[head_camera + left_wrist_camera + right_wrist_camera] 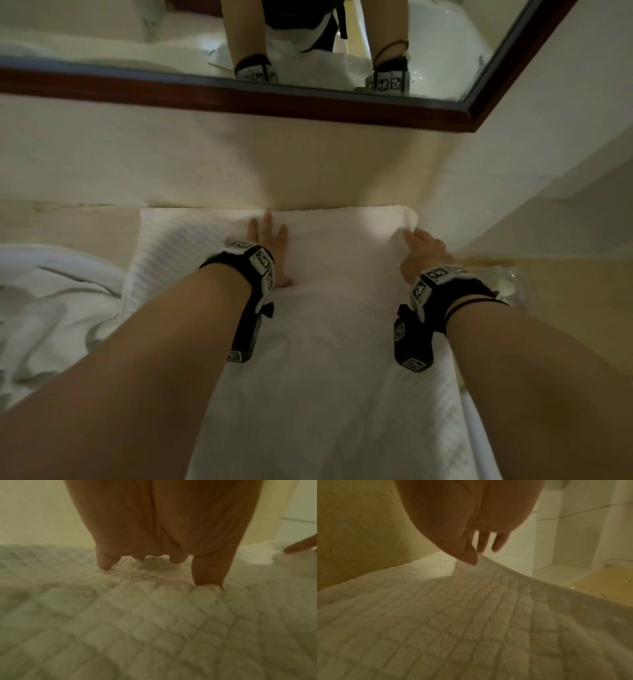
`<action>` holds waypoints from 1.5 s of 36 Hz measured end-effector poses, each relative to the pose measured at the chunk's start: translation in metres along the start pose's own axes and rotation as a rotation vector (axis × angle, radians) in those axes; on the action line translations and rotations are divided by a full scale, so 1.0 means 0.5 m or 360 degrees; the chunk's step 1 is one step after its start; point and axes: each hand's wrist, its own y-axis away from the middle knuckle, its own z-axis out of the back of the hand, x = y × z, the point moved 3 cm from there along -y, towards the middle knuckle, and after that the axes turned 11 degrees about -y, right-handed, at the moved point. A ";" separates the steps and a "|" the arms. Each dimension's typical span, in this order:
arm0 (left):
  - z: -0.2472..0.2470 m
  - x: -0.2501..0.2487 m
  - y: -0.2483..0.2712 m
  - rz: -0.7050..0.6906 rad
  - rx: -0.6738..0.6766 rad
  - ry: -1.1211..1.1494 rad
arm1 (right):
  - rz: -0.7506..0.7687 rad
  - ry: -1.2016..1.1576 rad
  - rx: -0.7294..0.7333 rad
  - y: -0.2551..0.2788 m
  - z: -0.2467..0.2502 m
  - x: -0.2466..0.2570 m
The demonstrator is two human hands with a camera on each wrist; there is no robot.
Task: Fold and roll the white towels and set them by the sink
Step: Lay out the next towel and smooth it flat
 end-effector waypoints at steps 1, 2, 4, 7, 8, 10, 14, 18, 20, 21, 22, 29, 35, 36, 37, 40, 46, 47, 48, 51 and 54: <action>-0.010 0.001 0.005 -0.0014 0.0016 -0.0012 | -0.0022 -0.0125 0.0063 0.002 -0.003 -0.003; -0.022 0.003 0.010 -0.0026 0.0037 -0.0031 | -0.0029 -0.0214 0.0063 0.004 -0.003 -0.004; -0.049 0.007 0.022 -0.0054 0.0072 -0.0091 | -0.0050 -0.0331 -0.0030 0.007 0.002 -0.002; -0.076 0.012 0.028 -0.0104 0.0087 -0.0148 | -0.0034 -0.0769 -0.0212 0.007 0.013 0.010; -0.080 0.014 0.027 -0.0108 0.0101 -0.0151 | -0.0025 -0.0893 -0.0219 0.004 0.015 0.015; -0.081 0.019 0.022 -0.0099 0.0117 -0.0147 | -0.0046 -0.0969 -0.0148 -0.002 0.018 0.025; -0.074 0.026 0.011 -0.0025 0.0093 -0.0128 | -0.0107 -0.1317 -0.0203 -0.015 0.031 0.024; -0.052 0.029 0.014 0.0002 0.0072 0.0014 | -0.0114 -0.1273 -0.0560 -0.024 0.056 -0.003; -0.043 0.032 0.009 0.0002 0.0037 0.0041 | -0.0121 -0.0723 -0.0500 -0.010 0.050 -0.008; -0.039 0.032 0.007 -0.0003 0.0031 0.0049 | -0.0114 -0.0458 -0.0452 0.001 0.040 -0.009; -0.034 0.032 0.007 -0.0007 0.0034 0.0054 | -0.0072 -0.0262 -0.0431 0.019 0.030 -0.004; -0.003 0.030 0.038 0.0044 -0.0057 0.0189 | 0.0583 0.0203 0.0317 0.148 -0.155 0.084; -0.047 0.062 0.126 0.0253 -0.0161 0.0285 | 0.0478 0.0491 0.0344 0.181 -0.223 0.094; -0.064 0.069 0.143 0.0286 -0.0168 0.0289 | 0.0426 0.0517 0.0304 0.182 -0.218 0.097; -0.081 0.075 0.165 0.0321 -0.0169 0.0300 | 0.0387 0.0533 0.0267 0.188 -0.211 0.102; -0.132 0.104 0.231 0.0499 -0.0241 0.0412 | 0.0422 0.0460 0.0239 0.232 -0.199 0.121; -0.246 0.167 0.354 0.0894 -0.0215 0.0784 | 0.0581 0.0345 0.0445 0.352 -0.235 0.157; -0.265 0.170 0.374 0.0913 -0.0185 0.0839 | 0.0604 0.0363 0.0488 0.373 -0.245 0.162; -0.282 0.168 0.391 0.0916 -0.0155 0.0856 | 0.0630 0.0379 0.0547 0.390 -0.262 0.167; -0.341 0.149 0.428 0.0826 -0.0085 0.0765 | 0.0729 0.0429 0.0698 0.438 -0.323 0.172; -0.382 0.122 0.449 0.0684 0.0000 0.0707 | 0.0614 0.0340 0.0736 0.469 -0.359 0.149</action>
